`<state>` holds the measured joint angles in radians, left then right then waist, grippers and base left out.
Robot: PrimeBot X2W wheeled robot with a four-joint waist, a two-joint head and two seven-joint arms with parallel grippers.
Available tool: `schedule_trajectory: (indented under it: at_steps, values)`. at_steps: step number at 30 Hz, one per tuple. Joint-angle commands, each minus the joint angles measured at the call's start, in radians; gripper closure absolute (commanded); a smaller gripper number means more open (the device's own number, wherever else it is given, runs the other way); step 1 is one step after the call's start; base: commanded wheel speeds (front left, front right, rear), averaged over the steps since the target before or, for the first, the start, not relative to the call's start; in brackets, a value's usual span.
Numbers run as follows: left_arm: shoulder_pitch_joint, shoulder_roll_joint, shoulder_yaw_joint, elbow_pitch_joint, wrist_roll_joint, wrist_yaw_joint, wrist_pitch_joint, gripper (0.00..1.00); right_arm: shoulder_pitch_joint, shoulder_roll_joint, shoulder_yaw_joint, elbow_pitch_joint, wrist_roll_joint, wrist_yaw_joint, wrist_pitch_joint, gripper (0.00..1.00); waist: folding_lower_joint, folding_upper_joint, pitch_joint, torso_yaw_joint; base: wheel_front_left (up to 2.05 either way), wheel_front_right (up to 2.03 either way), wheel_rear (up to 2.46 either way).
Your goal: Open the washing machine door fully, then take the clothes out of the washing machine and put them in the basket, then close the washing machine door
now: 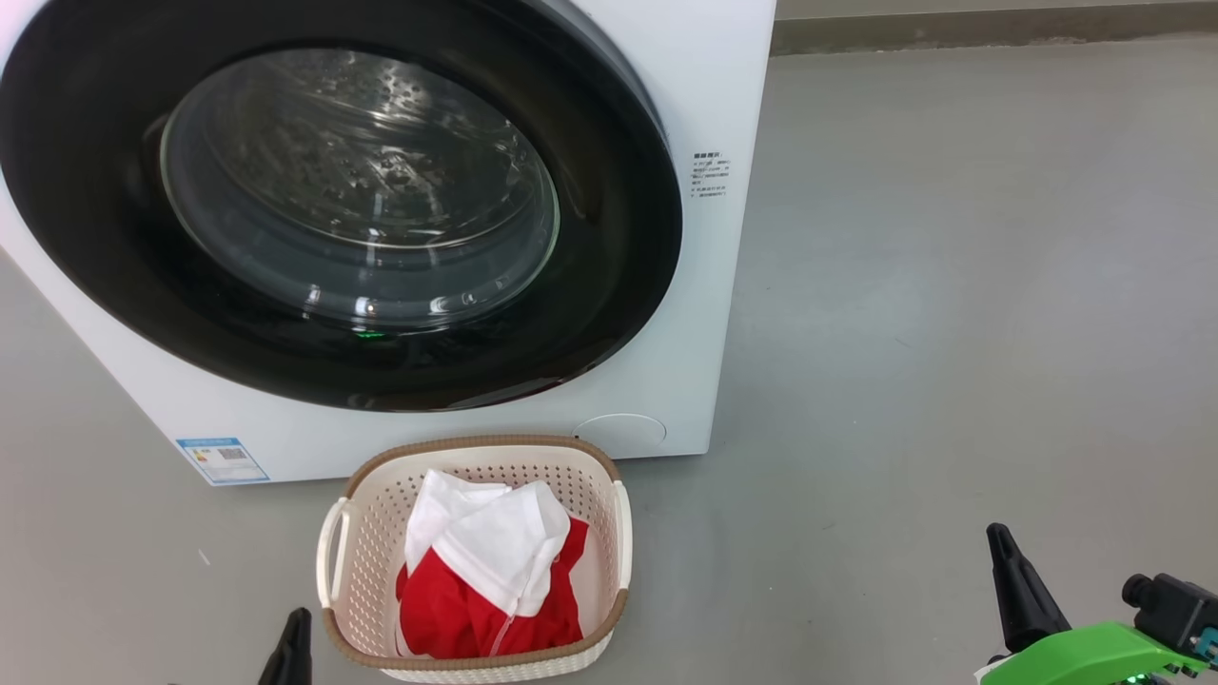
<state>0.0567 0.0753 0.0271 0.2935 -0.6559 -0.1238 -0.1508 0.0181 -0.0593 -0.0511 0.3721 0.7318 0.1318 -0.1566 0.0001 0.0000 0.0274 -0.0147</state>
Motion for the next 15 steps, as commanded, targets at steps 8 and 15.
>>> schedule_trajectory:
  at_steps: [8, 15]
  values:
    - [-0.048, 0.002, 0.023, -0.029, -0.092, -0.002, 0.024, 1.0, -0.04, -0.008, -0.006, -0.037, 0.086, 0.0, 0.025, 1.0, -0.0001, 0.0, -0.002, 0.001, 0.0, 0.0, 0.0]
    - [-0.058, 0.0, 0.028, -0.03, -0.164, -0.003, 0.045, 1.0, -0.047, -0.007, -0.011, -0.044, 0.152, 0.0, 0.045, 1.0, -0.0001, 0.0, -0.004, 0.002, 0.0, 0.0, 0.0]
